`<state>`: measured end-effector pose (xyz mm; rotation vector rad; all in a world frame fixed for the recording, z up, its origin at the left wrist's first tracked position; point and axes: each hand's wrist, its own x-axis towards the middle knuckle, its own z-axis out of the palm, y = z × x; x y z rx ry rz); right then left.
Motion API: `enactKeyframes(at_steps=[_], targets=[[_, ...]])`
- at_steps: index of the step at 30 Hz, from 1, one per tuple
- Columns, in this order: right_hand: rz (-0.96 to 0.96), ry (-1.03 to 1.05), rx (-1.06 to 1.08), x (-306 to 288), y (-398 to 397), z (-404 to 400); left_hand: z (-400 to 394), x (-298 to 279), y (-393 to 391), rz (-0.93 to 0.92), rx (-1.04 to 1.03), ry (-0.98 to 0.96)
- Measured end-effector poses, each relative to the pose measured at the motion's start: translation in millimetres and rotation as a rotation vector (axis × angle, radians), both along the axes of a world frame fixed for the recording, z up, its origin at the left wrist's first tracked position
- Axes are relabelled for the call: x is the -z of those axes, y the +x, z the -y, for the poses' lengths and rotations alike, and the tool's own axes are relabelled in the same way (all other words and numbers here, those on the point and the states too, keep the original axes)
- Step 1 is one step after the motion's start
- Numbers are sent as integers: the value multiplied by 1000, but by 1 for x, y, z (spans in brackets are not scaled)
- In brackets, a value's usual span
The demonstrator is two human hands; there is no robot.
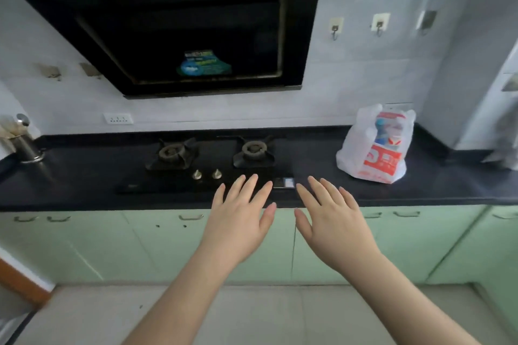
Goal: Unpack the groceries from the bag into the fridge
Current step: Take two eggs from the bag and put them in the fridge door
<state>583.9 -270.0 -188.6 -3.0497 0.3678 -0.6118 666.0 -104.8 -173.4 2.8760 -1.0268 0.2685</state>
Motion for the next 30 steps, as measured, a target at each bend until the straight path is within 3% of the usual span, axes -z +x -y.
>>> enactKeyframes(at_steps=[7, 15, 30], targets=[[36, 38, 191, 5, -77, 110, 121, 0, -48, 11, 169, 37], [44, 60, 287, 10, -122, 182, 204, 9, -76, 18, 273, 47], [22, 6, 323, 6, -47, 243, 271, 10, 12, 41, 335, 13]])
